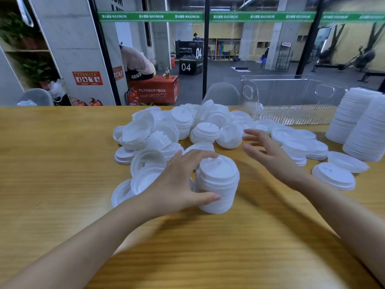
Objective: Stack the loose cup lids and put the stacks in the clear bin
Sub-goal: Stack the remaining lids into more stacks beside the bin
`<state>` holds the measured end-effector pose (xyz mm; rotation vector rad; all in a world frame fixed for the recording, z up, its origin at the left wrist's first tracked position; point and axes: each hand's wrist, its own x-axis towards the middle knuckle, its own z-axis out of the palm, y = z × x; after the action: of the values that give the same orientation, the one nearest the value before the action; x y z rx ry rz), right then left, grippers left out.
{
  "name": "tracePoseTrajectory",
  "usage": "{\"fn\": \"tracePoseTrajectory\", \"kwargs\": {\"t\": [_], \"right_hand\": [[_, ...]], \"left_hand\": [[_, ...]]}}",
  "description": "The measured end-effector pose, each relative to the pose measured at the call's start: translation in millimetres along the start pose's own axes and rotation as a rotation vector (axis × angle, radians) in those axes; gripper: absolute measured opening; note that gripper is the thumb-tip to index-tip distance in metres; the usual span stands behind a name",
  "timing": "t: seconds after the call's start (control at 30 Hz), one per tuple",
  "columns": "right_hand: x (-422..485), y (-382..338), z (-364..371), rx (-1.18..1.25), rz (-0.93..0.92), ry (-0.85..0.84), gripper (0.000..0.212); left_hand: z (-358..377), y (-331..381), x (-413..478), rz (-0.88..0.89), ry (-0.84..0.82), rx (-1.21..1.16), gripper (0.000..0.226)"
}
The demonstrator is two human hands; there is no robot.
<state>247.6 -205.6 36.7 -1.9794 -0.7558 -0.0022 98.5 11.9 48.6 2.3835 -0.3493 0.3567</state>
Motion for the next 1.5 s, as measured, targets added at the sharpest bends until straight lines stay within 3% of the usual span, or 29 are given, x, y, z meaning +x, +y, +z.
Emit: {"fn": "tracePoseTrajectory", "kwargs": {"t": [0.13, 0.33, 0.5, 0.6, 0.73, 0.83, 0.93, 1.03, 1.17, 1.27, 1.37, 1.5], "right_hand": [[27.3, 5.4, 12.2, -0.291, -0.151, -0.095, 0.059], [60.3, 1.4, 38.4, -0.47, -0.304, -0.33, 0.058], [62.4, 6.5, 44.8, -0.542, -0.241, -0.213, 0.04], [53.4, 2.6, 40.3, -0.349, -0.263, -0.114, 0.025], [33.0, -7.6, 16.9, 0.135, 0.092, -0.101, 0.02], [15.9, -1.2, -0.7, 0.135, 0.269, -0.082, 0.025], [1.3, 7.6, -12.3, -0.076, 0.328, -0.044, 0.024], [-11.3, 16.3, -13.2, -0.338, 0.233, 0.039, 0.026], [-18.9, 20.9, -3.1, -0.27, -0.011, -0.015, 0.046], [-13.9, 21.8, 3.7, -0.338, -0.072, -0.051, 0.052], [-12.5, 23.9, 8.7, -0.42, -0.089, -0.039, 0.052], [-15.3, 25.1, 4.3, -0.395, -0.085, 0.019, 0.035]], "left_hand": [[-7.4, -8.0, -9.1, -0.018, 0.03, -0.001, 0.068], [-15.6, -14.3, -24.8, -0.023, 0.052, -0.015, 0.066], [-14.9, -13.7, -25.7, 0.001, 0.057, -0.021, 0.066], [-11.7, -14.3, -22.9, 0.018, 0.056, -0.025, 0.065], [-4.4, -15.9, -13.0, 0.062, 0.027, 0.023, 0.064], [-0.4, -13.3, -3.3, 0.055, -0.019, 0.032, 0.067], [1.2, -9.2, 6.4, 0.037, -0.065, 0.033, 0.068], [4.4, -8.2, 11.1, 0.02, -0.074, 0.039, 0.069], [11.7, -10.7, 5.3, 0.013, -0.048, -0.029, 0.069], [12.8, -9.0, 1.0, 0.017, -0.012, -0.058, 0.063], [10.2, -11.4, 0.1, 0.005, -0.011, -0.079, 0.064], [7.8, -19.2, -1.0, -0.037, -0.013, -0.083, 0.074]]}}
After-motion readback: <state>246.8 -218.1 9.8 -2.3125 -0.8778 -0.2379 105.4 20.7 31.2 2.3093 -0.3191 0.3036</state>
